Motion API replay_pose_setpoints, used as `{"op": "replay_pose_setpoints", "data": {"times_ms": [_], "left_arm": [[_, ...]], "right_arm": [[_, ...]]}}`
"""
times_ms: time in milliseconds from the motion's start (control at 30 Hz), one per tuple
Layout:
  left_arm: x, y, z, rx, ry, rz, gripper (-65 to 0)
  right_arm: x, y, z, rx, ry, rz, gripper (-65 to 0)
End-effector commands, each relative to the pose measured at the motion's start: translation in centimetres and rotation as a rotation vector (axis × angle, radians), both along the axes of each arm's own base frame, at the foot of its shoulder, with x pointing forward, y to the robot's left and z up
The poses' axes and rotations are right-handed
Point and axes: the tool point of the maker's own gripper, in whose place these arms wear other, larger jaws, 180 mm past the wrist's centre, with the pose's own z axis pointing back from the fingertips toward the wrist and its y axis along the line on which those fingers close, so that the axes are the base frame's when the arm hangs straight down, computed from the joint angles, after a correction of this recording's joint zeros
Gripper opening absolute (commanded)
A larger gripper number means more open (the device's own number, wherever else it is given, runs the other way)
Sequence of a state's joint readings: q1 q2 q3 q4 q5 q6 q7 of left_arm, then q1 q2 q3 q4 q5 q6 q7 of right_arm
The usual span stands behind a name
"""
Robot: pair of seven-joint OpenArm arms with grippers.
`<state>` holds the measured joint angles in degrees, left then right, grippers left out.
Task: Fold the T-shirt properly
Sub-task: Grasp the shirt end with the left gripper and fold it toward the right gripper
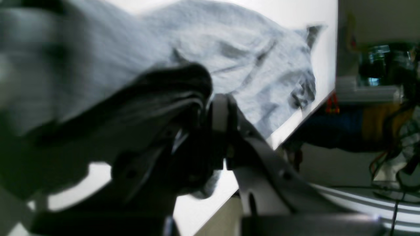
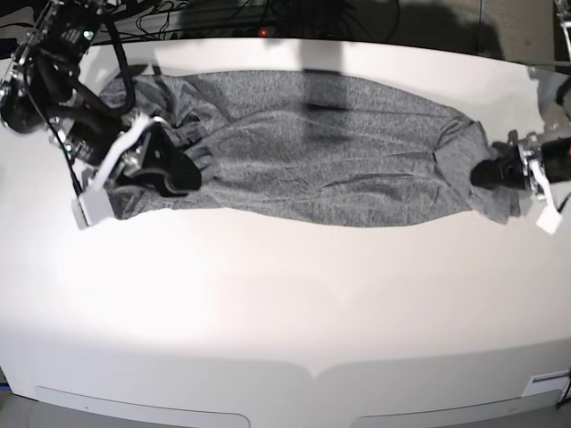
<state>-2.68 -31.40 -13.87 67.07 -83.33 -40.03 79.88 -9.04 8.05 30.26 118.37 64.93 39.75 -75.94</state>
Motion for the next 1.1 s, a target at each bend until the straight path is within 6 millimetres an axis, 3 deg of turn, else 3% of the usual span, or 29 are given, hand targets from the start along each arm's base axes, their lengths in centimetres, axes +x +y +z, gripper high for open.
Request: {"op": "replay_pose_setpoints", "data": {"times_ms": [0,200,300,700,1067], "left_arm": [[0.5,-0.6,1.7,-0.007,-0.059,-0.022,-65.0],[-1.9,-7.1,5.0,-0.045,-0.204,-0.156,-65.0],[-1.9,-9.4,6.2,-0.007,-0.279,-0.199,-65.0],[-1.9,-16.5,5.7,-0.116,-0.281,-0.151,-65.0],[-3.4,-22.3,6.1,-0.300,-0.230,-0.093,-65.0]], "right_arm": [[0.6,0.3,1.7,0.017,-0.066,0.011,-51.4],[1.8,-0.3,2.1,-0.025,-0.091,-0.012,-51.4],[1.7,-0.3,2.1,-0.025,-0.090,-0.012,-51.4],[1.7,-0.2,2.0,-0.023,-0.088,-0.011,-51.4],[1.7,-0.2,2.0,-0.023,-0.089,-0.011,-51.4]]}}
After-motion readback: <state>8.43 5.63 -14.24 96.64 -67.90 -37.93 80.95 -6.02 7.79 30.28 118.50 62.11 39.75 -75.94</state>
